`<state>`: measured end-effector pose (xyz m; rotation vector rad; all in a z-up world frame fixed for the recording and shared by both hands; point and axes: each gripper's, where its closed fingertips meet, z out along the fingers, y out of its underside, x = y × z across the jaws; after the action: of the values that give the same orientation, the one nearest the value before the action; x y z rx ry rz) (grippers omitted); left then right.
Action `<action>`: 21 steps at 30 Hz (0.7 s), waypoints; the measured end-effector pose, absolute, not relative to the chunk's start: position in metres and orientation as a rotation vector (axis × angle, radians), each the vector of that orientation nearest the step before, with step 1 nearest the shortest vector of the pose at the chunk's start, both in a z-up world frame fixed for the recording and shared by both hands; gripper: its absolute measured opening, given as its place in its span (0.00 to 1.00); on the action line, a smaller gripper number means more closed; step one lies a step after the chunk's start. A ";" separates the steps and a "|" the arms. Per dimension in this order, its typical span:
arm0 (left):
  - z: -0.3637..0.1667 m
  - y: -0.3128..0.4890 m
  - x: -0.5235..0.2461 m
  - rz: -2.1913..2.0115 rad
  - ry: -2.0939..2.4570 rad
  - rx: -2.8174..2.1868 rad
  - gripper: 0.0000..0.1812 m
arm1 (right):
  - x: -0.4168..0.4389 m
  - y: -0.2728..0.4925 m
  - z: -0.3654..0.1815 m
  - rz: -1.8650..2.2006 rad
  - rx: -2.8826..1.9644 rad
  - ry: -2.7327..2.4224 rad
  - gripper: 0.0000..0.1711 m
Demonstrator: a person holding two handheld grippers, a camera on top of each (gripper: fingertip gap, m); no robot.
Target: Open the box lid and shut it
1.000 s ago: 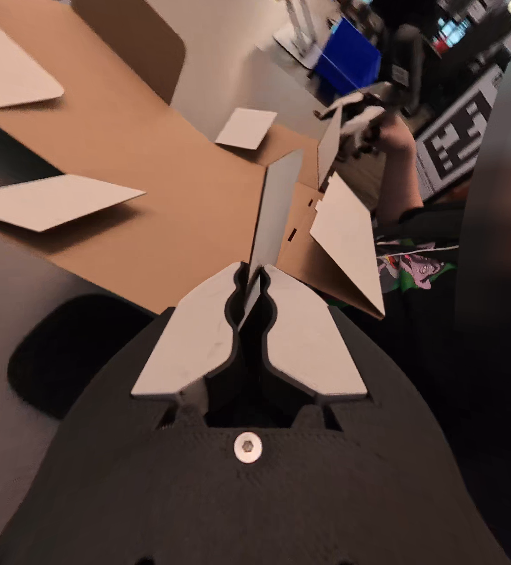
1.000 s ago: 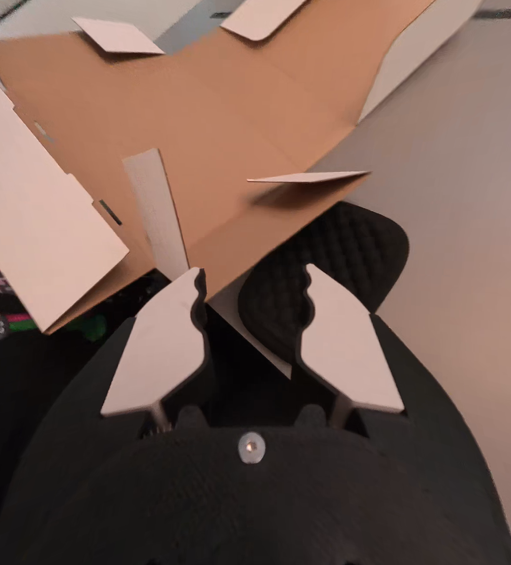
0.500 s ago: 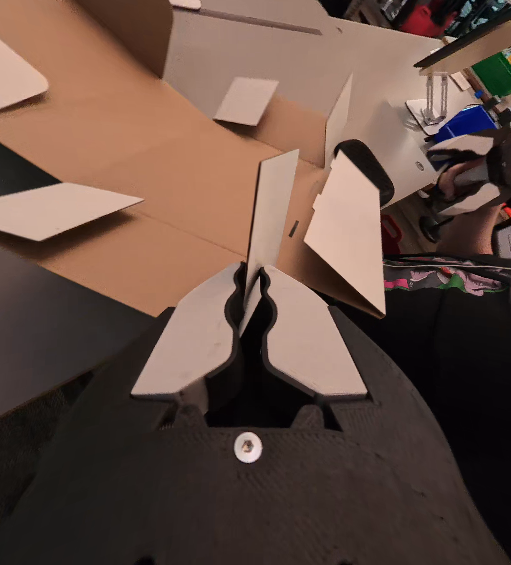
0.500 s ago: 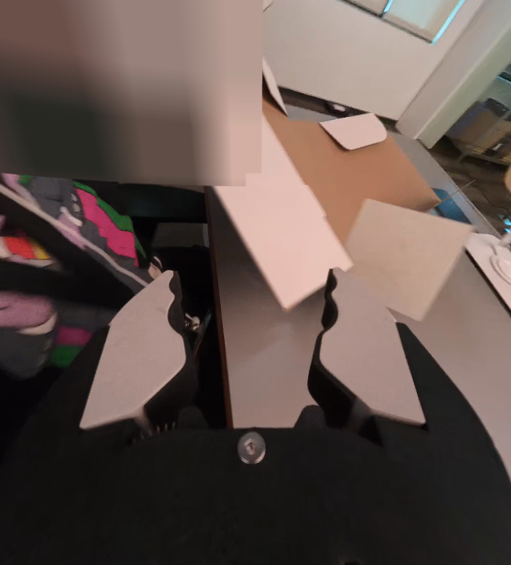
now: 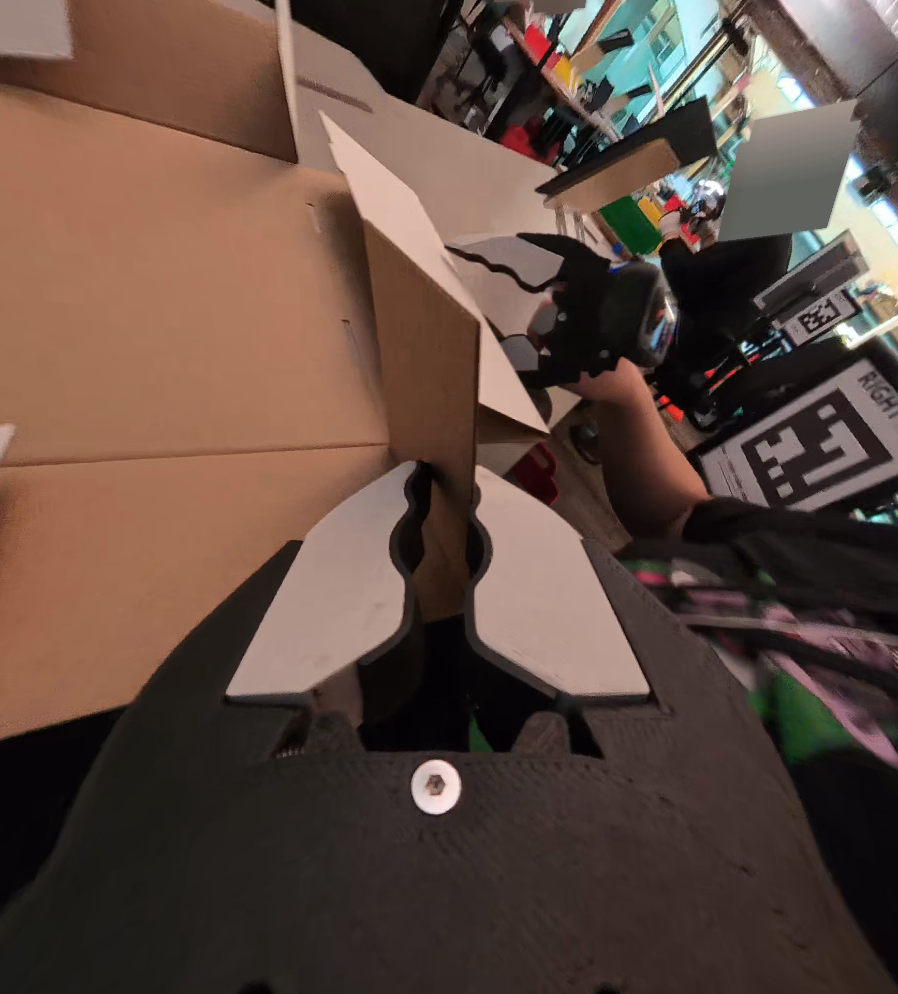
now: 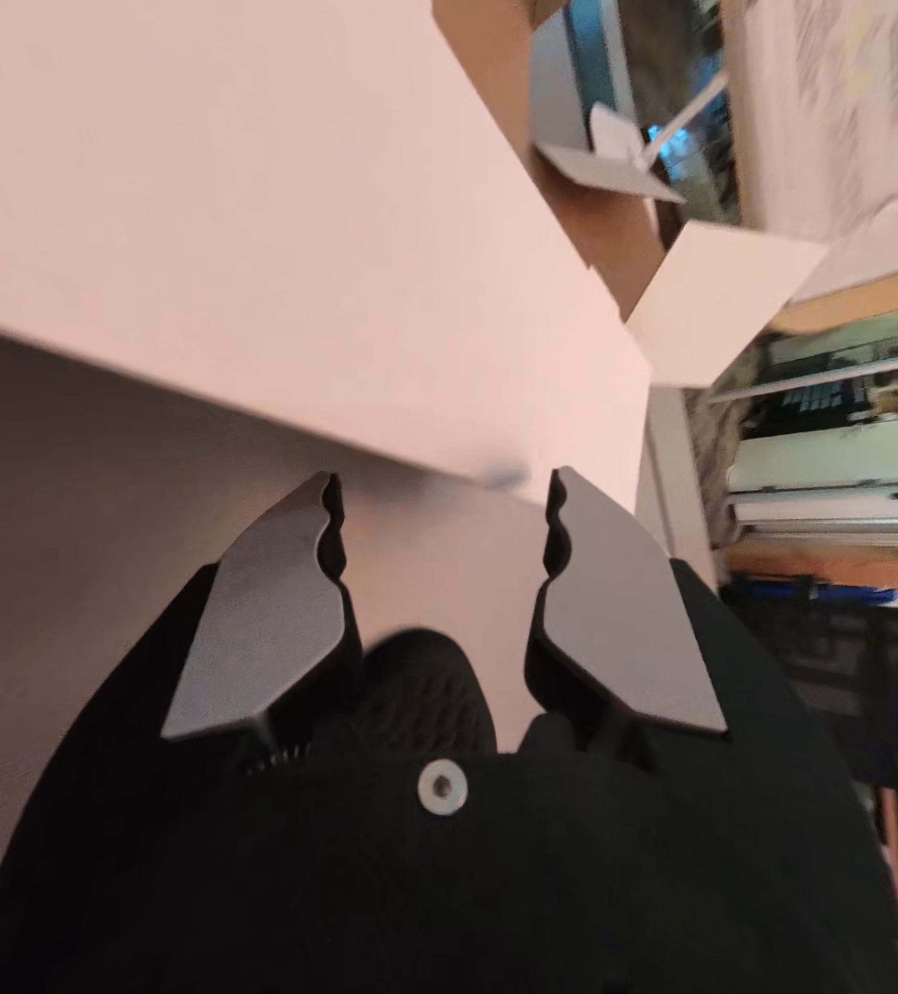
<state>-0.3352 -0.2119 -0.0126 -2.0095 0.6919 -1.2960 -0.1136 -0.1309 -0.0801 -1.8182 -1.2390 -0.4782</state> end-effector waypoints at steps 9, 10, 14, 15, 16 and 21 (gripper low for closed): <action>-0.049 -0.157 -0.214 -1.412 0.464 -1.984 0.08 | -0.113 -0.203 -0.045 -0.287 -1.651 -1.295 0.45; -0.047 -0.155 -0.205 -1.415 0.456 -1.976 0.08 | -0.143 -0.207 -0.040 -0.237 -1.494 -1.319 0.46; -0.039 -0.159 -0.181 -1.375 0.491 -1.947 0.08 | -0.191 -0.175 -0.049 -0.563 -1.071 -1.423 0.51; -0.036 -0.161 -0.180 -1.383 0.486 -1.940 0.08 | -0.193 -0.161 -0.051 -0.629 -1.027 -1.410 0.51; -0.033 -0.164 -0.179 -1.395 0.486 -1.936 0.09 | -0.196 -0.149 -0.054 -0.636 -1.010 -1.412 0.51; -0.017 -0.176 -0.193 -1.457 0.571 -1.926 0.12 | -0.207 -0.137 -0.040 -0.642 -0.889 -1.381 0.34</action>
<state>-0.1928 -0.1761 -0.0166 -1.9264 0.5712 -1.4568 -0.2067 -0.1374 -0.0398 -0.8893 -1.3806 -0.6424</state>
